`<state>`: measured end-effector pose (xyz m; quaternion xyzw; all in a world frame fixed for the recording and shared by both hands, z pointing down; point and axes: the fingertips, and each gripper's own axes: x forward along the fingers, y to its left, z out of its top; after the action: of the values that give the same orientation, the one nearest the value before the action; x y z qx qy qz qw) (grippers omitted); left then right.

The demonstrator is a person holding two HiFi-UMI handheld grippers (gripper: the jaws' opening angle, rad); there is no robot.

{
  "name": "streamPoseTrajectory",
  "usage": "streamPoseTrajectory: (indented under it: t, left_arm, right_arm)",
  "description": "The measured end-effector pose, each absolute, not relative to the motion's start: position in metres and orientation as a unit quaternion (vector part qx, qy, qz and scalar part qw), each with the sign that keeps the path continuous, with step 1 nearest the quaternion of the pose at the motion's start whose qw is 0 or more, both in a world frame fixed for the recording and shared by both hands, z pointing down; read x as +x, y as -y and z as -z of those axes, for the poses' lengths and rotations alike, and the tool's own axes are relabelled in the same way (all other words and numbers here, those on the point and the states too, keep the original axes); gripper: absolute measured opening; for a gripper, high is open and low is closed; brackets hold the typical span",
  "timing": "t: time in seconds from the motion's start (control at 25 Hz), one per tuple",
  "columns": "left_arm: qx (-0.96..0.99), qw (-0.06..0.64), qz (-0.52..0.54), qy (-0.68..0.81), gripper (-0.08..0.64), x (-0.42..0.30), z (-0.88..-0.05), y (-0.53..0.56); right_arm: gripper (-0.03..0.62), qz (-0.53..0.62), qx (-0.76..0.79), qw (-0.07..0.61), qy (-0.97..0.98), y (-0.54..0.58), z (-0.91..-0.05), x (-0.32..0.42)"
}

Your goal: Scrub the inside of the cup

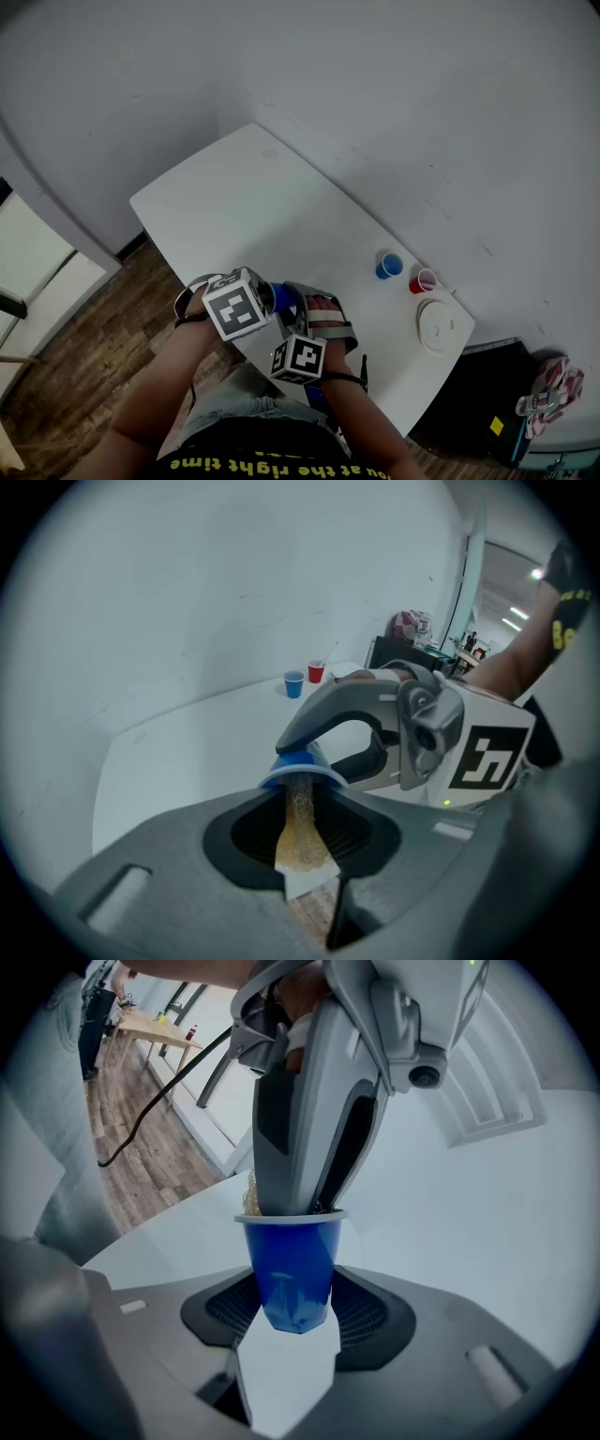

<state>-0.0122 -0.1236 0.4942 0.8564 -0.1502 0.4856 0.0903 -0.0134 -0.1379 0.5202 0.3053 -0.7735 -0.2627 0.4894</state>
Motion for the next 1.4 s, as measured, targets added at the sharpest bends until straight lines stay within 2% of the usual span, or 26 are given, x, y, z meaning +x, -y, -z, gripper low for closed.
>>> streamPoseTrajectory:
  t: [0.2,0.64,1.12,1.4]
  left_arm:
    - [0.861,0.115,-0.464,0.173,0.098,-0.020,-0.493,0.127]
    - [0.853,0.126,-0.481,0.162,0.092,-0.021,-0.501,0.124]
    - [0.871,0.136,-0.437,0.179,0.087,-0.023,-0.488,0.127]
    - [0.858,0.136,-0.460,0.183,0.087,-0.029,-0.492,0.126]
  right_arm:
    - [0.241,0.258,0.311,0.480,0.779,0.137,-0.520,-0.015]
    - [0.241,0.267,0.292,0.493,0.775,0.135,-0.523,-0.014]
    - [0.241,0.252,0.306,0.483,0.780,0.139,-0.522,-0.005]
    - [0.241,0.253,0.312,0.486,0.777,0.142,-0.523,0.001]
